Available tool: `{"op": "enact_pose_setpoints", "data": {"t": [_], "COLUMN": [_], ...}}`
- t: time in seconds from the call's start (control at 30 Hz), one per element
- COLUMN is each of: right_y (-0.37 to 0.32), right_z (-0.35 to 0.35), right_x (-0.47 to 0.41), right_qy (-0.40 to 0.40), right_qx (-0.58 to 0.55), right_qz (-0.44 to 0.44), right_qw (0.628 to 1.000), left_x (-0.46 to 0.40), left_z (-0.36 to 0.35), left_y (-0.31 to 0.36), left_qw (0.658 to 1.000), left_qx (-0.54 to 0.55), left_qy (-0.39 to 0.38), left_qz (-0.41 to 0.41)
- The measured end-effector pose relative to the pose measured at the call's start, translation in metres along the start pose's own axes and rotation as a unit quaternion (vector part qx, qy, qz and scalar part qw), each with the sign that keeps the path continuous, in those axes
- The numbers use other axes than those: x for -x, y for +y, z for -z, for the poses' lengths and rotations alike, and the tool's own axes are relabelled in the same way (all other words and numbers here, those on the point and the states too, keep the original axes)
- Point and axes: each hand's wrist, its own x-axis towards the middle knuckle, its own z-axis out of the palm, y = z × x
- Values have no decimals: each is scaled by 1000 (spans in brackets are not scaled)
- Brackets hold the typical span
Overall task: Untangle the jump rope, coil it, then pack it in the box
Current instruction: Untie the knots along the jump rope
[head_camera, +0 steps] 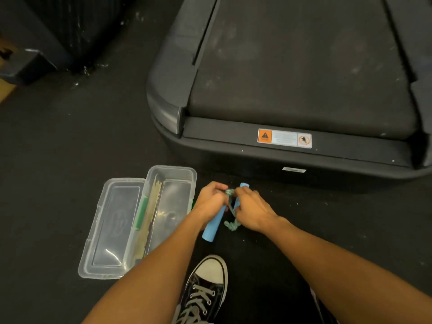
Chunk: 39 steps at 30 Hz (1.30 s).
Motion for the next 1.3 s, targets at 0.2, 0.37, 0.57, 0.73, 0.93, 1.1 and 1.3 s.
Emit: {"op": "enact_pose_setpoints", "data": {"t": [0.2, 0.37, 0.57, 0.73, 0.93, 1.1, 1.3], "right_y": [-21, -43, -85, -124, -143, -135, -132], "right_z": [73, 154, 268, 346, 393, 415, 428], "right_x": [26, 68, 141, 211, 266, 286, 296], "right_qy": [138, 242, 373, 461, 506, 489, 438], "right_qx": [-59, -114, -124, -169, -169, -223, -226], "right_qz": [70, 136, 211, 252, 317, 324, 360], "right_qw": [986, 954, 895, 834, 784, 778, 792], "left_x": [29, 84, 180, 262, 306, 312, 312], "left_z": [13, 24, 14, 0, -14, -24, -28], "left_y": [88, 182, 289, 354, 388, 397, 405], "left_qw": [994, 978, 930, 865, 774, 743, 744], "left_qx": [-3, -33, -38, -9, -3, 32, 53], "left_qy": [-71, -133, -174, -146, -49, -15, -13], "left_qz": [-81, -157, -321, -480, -631, -668, -666]}}
